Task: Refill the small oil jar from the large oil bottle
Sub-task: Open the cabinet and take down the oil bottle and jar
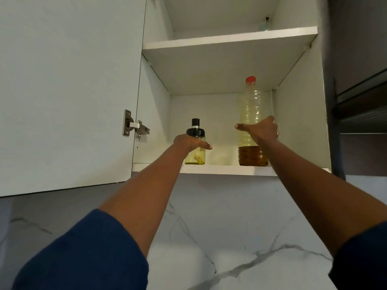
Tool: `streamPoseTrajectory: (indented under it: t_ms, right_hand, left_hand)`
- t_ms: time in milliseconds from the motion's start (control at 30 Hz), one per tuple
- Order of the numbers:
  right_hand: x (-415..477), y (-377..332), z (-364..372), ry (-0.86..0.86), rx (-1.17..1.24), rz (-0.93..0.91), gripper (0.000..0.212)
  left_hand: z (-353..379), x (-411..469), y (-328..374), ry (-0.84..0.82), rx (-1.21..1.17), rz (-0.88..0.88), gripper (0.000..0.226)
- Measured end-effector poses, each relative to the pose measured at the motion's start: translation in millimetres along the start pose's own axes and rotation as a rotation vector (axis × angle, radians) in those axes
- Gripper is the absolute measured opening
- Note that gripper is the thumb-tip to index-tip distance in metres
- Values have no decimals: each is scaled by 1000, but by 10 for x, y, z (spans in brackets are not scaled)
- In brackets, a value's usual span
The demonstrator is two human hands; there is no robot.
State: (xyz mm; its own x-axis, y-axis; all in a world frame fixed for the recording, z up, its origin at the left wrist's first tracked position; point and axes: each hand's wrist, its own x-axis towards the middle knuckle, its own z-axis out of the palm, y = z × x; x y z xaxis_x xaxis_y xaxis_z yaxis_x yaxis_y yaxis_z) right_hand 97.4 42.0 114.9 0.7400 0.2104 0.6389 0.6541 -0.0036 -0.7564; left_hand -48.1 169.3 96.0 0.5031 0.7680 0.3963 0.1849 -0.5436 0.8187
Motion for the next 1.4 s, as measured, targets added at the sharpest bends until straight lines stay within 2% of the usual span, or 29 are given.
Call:
streamPoseTrajectory:
  t_ms: [133, 267, 467, 633, 867, 1000, 1067, 1200, 1400]
  right_hand:
    - [68, 72, 97, 17, 36, 11, 101]
    - [59, 60, 96, 50, 21, 11, 93]
    - [-54, -44, 43, 92, -11, -21, 86]
    - [-146, -173, -71, 125, 9, -35, 89]
    - [-466, -513, -439, 105, -1, -119, 91]
    - [-759, -628, -734, 55, 46, -128, 91]
    - [-957, -649, -864, 20, 57, -140, 90]
    - [-1327, -602, -1032, -51, 106, -90, 93]
    - [-2106, -240, -1250, -159, 100, -7, 84]
  left_hand:
    - [81, 203, -90, -69, -27, -61, 76]
    - [125, 409, -199, -26, -59, -66, 80]
    - [110, 303, -193, 39, -84, -22, 70]
    - [12, 157, -130, 32, -189, 1, 66]
    - [-243, -433, 185, -5, -288, 89, 59]
    - [-329, -870, 292, -14, -330, 108, 42]
    - [-358, -1127, 290, -19, -339, 107, 45]
    - [-390, -1583, 193, -6, -329, 83, 54]
    - [-261, -2354, -155, -44, -364, 25, 41]
